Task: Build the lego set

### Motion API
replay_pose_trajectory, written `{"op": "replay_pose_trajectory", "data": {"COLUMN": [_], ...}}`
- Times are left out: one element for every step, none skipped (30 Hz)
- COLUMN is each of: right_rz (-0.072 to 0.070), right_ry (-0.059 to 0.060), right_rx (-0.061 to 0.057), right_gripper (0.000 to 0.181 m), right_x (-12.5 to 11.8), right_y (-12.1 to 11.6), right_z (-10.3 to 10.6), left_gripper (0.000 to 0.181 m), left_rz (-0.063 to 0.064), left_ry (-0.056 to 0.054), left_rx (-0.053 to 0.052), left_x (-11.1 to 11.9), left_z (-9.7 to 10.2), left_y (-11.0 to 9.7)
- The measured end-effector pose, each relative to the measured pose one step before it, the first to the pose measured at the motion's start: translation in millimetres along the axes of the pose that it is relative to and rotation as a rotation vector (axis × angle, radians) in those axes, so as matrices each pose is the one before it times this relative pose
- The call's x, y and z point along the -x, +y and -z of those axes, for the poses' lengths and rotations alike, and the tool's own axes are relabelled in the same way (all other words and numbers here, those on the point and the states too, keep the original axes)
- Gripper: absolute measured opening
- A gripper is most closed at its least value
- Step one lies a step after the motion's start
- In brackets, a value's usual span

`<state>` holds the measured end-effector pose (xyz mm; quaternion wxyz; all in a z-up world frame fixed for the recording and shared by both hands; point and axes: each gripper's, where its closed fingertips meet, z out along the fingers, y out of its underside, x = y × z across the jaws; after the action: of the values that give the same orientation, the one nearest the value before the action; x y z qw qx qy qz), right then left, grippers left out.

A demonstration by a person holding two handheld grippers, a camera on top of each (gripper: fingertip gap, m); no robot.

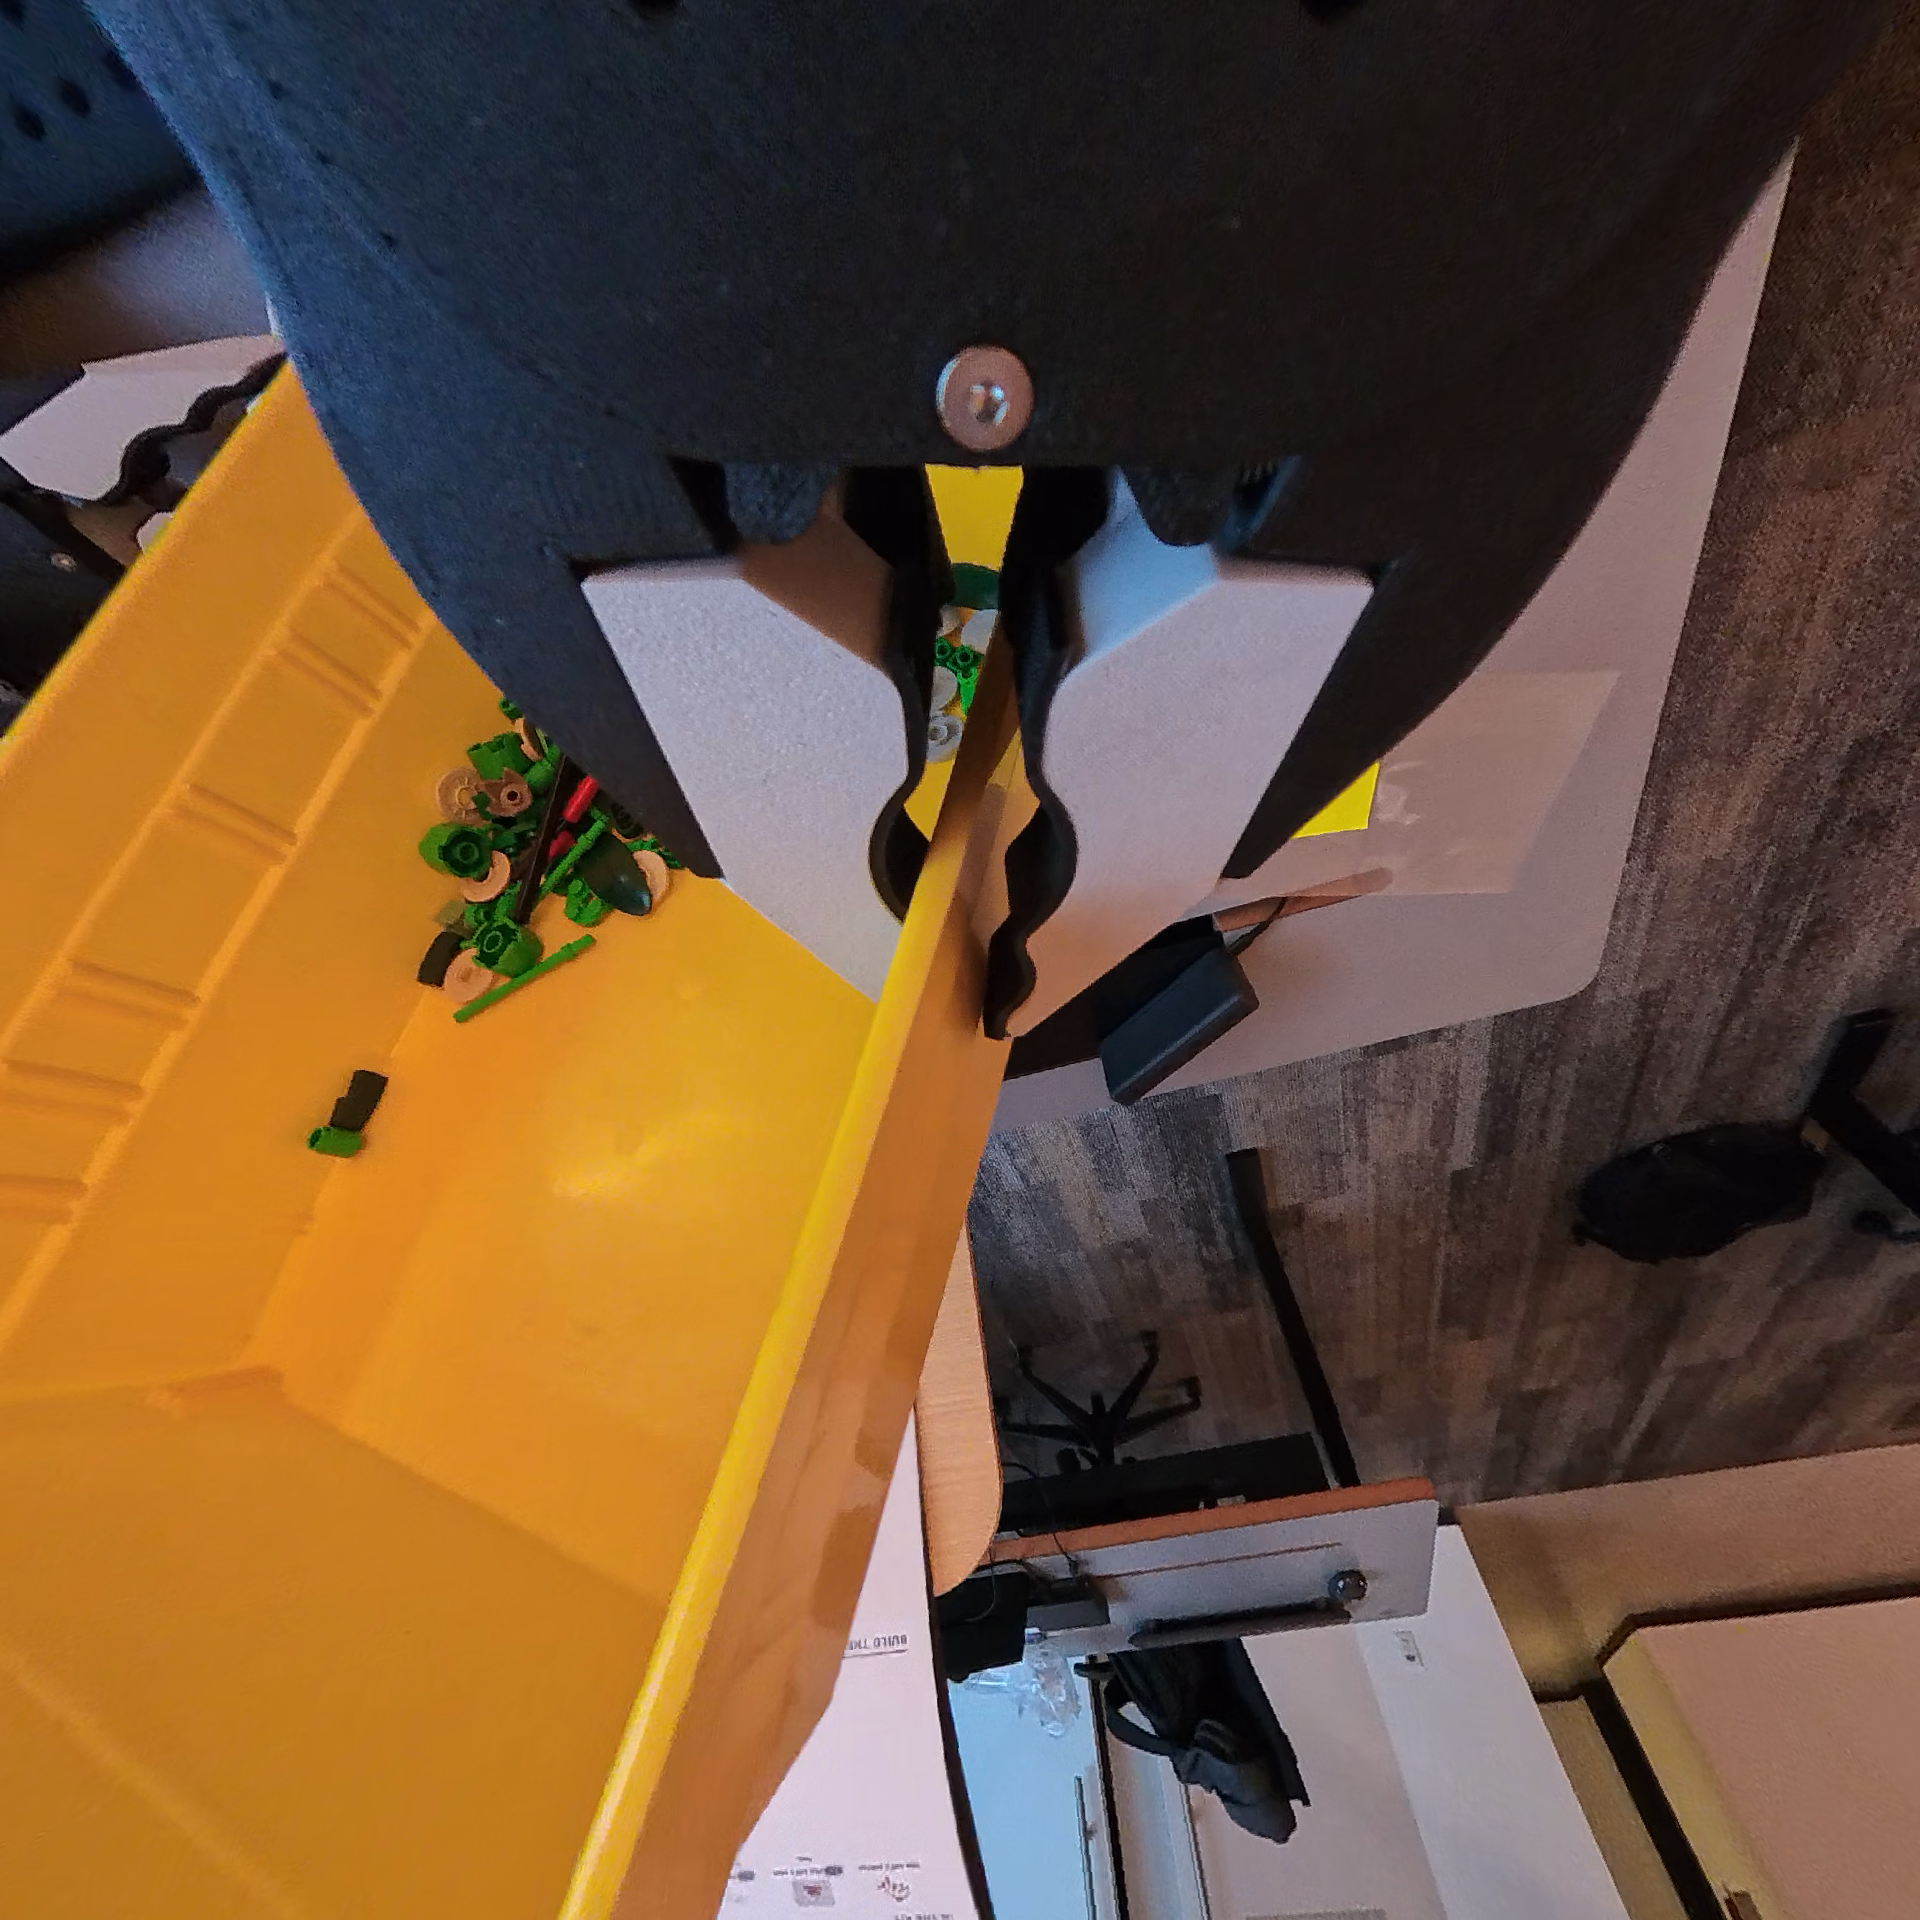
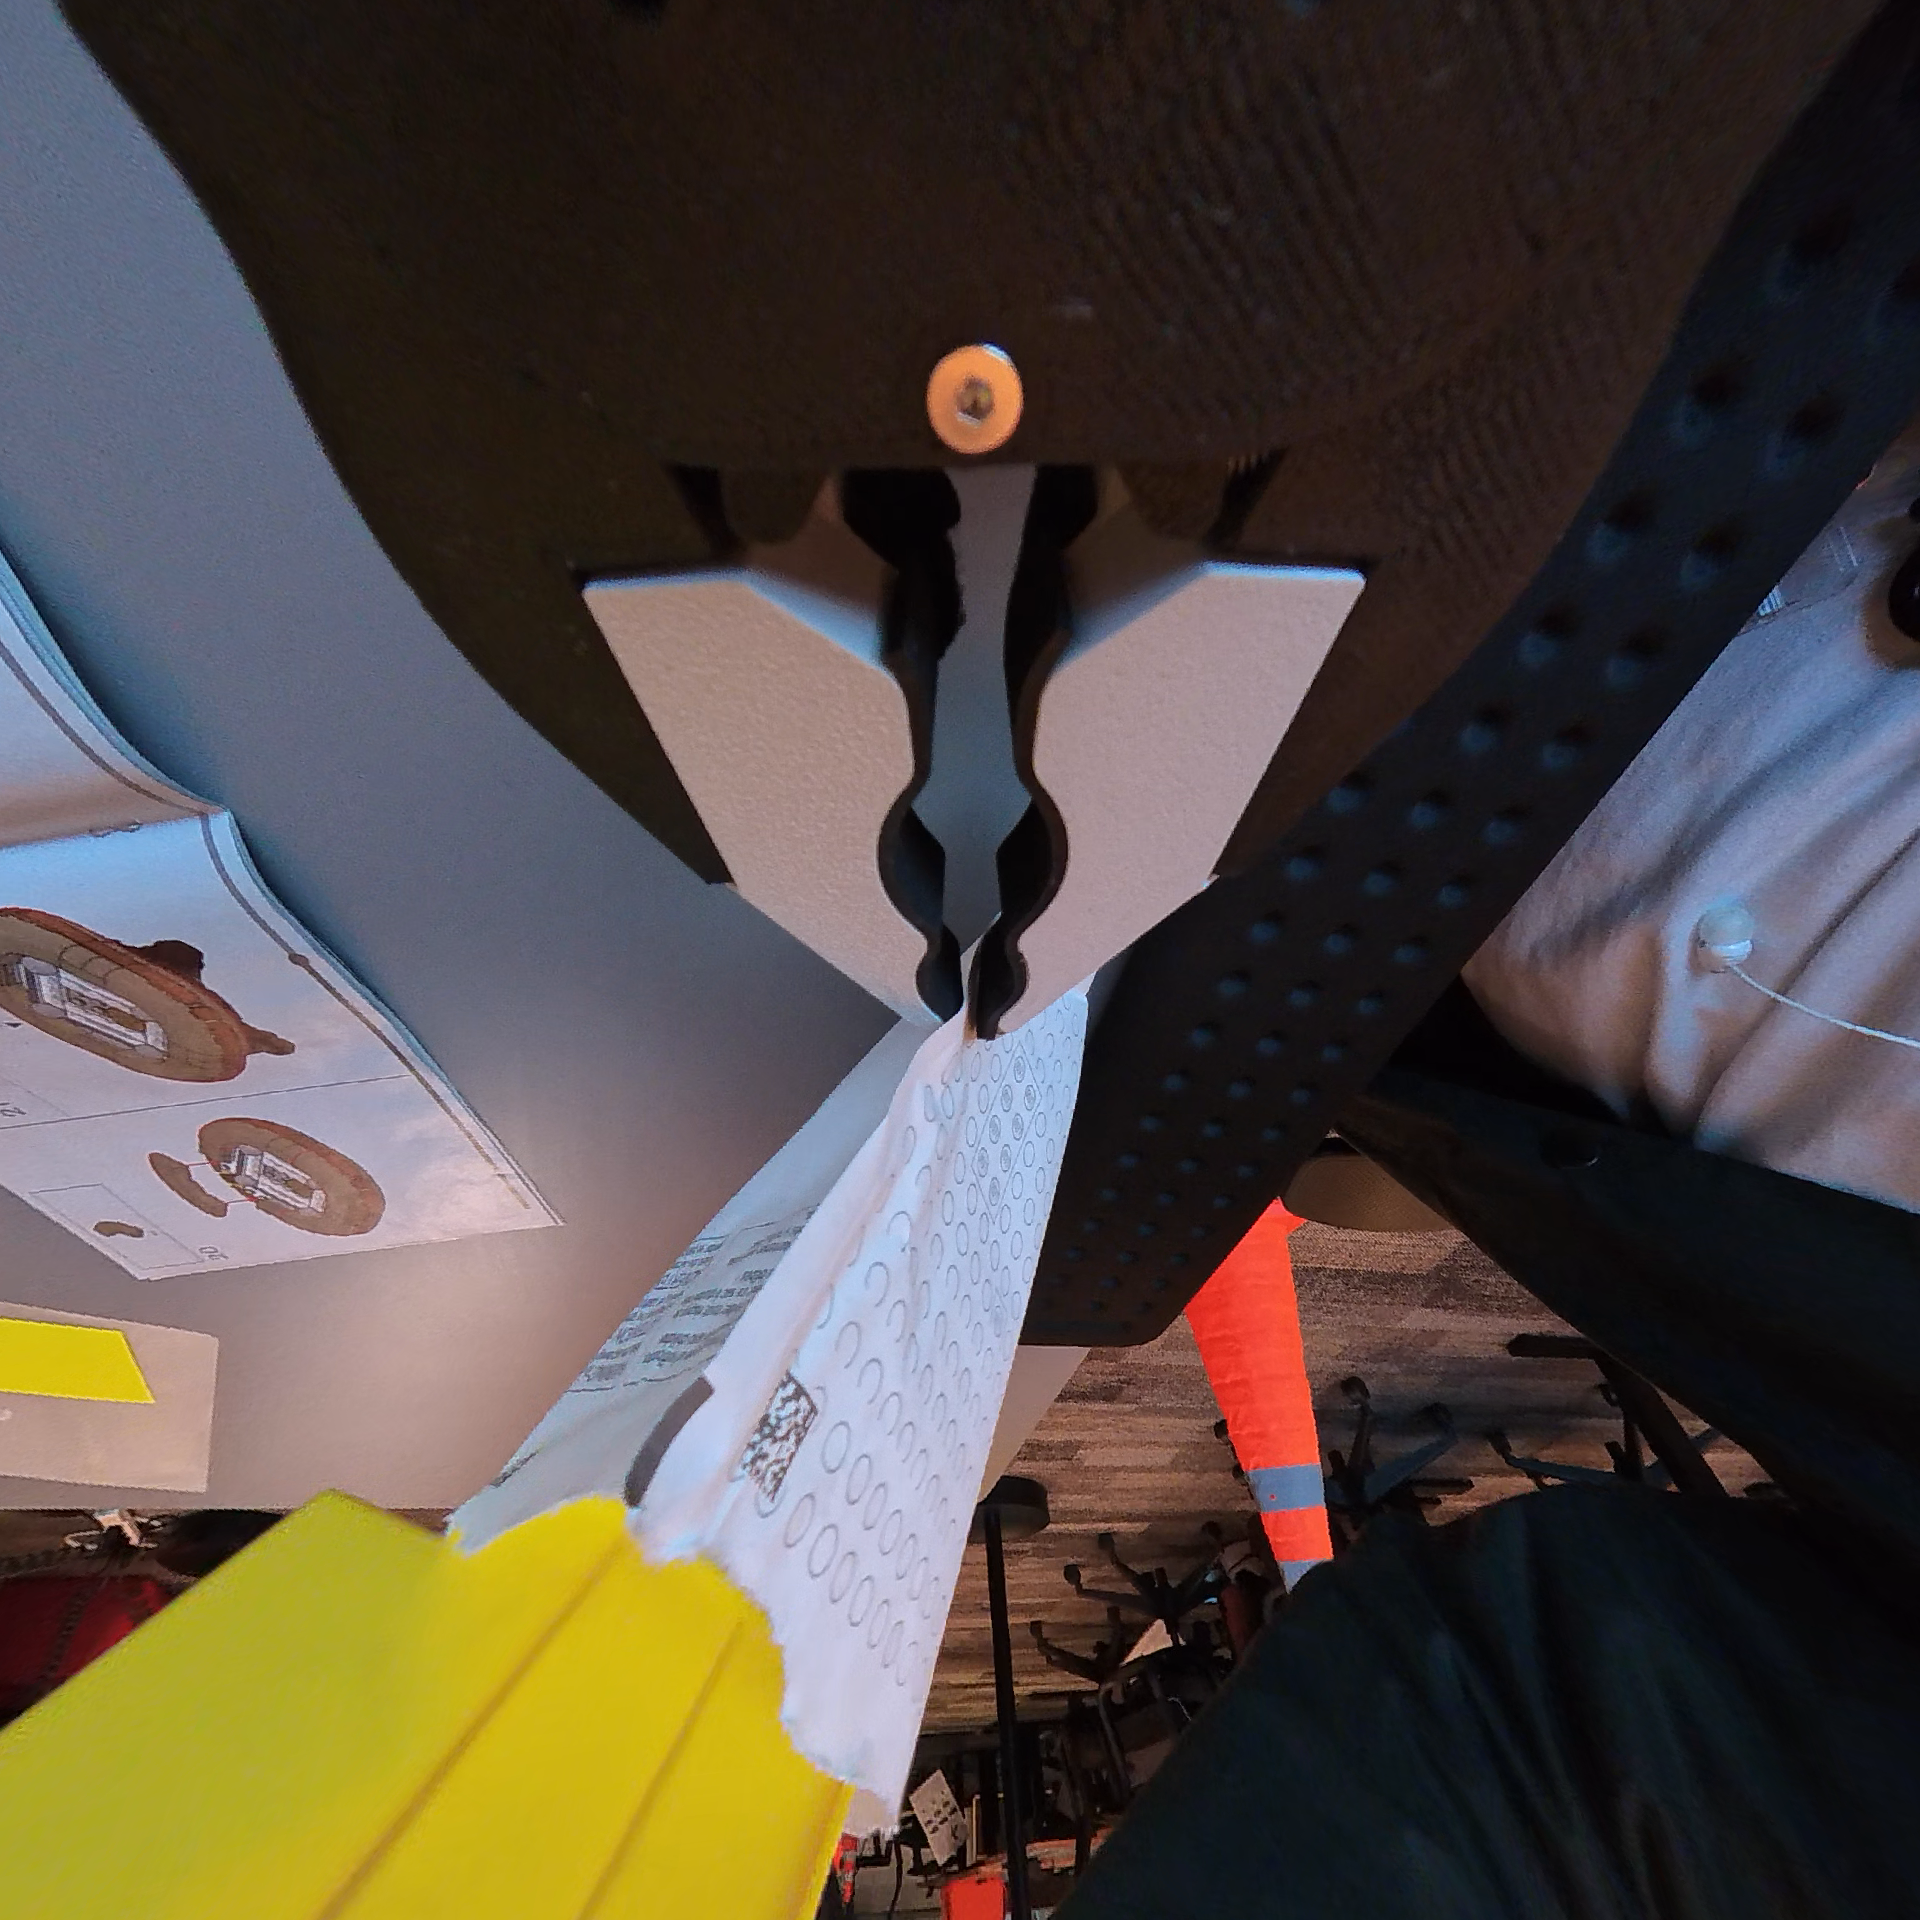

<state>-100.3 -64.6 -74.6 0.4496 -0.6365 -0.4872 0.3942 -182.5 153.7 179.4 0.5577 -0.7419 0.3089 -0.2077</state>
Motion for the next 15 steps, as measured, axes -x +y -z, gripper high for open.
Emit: {"op": "replay_pose_trajectory", "data": {"right_rz": [0.0010, 0.0002, 0.0009, 0.0007, 0.0007, 0.0000, -0.0003, 0.0015, 0.0013, -0.0032, -0.0021, 0.0034, 0.0045, -0.0001, -0.0029], "right_ry": [0.0002, -0.0006, 0.0000, 0.0020, 0.0022, -0.0004, -0.0005, 0.0010, 0.0009, -0.0014, -0.0009, 0.0020, 0.0029, 0.0013, -0.0020], "right_rx": [0.0017, 0.0005, -0.0010, 0.0017, 0.0017, 0.0012, 0.0012, 0.0030, 0.0019, 0.0035, 0.0028, 0.0000, -0.0006, -0.0005, -0.0006], "right_gripper": [0.000, 0.001, 0.000, 0.001, 0.000, 0.001, 0.001, 0.001, 0.001, 0.001, 0.001, 0.001, 0.001, 0.001, 0.001], "right_x": [0.06, 0.17, 0.11, -0.20, -0.42, 0.04, 0.11, -0.18, -0.36, -0.01, 0.20, -0.05, -0.29, -0.26, 0.15], "right_y": [0.17, 0.08, -0.18, 0.13, 0.27, 0.35, 0.23, 0.43, 0.45, 0.79, 0.61, -0.01, -0.36, -0.17, -0.16], "right_z": [-0.14, 0.06, 0.09, 0.08, -0.11, 0.02, -0.04, -0.10, -0.27, -0.37, -0.10, 0.22, 0.03, -0.02, 0.12], "left_gripper": [0.005, 0.005, 0.005, 0.005, 0.005, 0.005, 0.005, 0.005, 0.005, 0.005, 0.005, 0.005, 0.005, 0.005, 0.005], "left_rz": [0.0109, -0.0006, -0.0062, 0.0082, 0.0106, -0.0124, -0.0124, -0.0112, 0.0006, 0.0023, -0.0066, -0.0150, 0.0046, 0.0034, -0.0076], "left_ry": [0.0012, -0.0031, 0.0041, 0.0088, -0.0056, -0.0022, 0.0066, 0.0021, -0.0034, -0.0018, -0.0025, -0.0088, 0.0108, 0.0076, -0.0098], "left_rx": [0.0047, 0.0018, -0.0008, 0.0001, -0.0001, 0.0015, 0.0020, -0.0022, 0.0021, 0.0077, -0.0002, -0.0074, -0.0020, 0.0035, 0.0023], "left_x": [1.02, 0.38, -0.32, 1.36, 1.93, -1.96, -3.34, -0.44, 1.69, -0.29, -1.95, 0.00, -0.89, -0.69, 0.64], "left_z": [-0.20, -0.55, -0.77, -0.66, -0.46, -0.68, -0.84, -1.15, -1.15, -0.37, -0.01, -1.04, -0.45, -0.20, -0.68], "left_y": [0.77, 0.77, 0.29, -0.20, 0.63, 1.59, 0.82, -0.66, 0.15, 1.40, -0.16, -1.14, -0.94, -0.46, -0.24]}}
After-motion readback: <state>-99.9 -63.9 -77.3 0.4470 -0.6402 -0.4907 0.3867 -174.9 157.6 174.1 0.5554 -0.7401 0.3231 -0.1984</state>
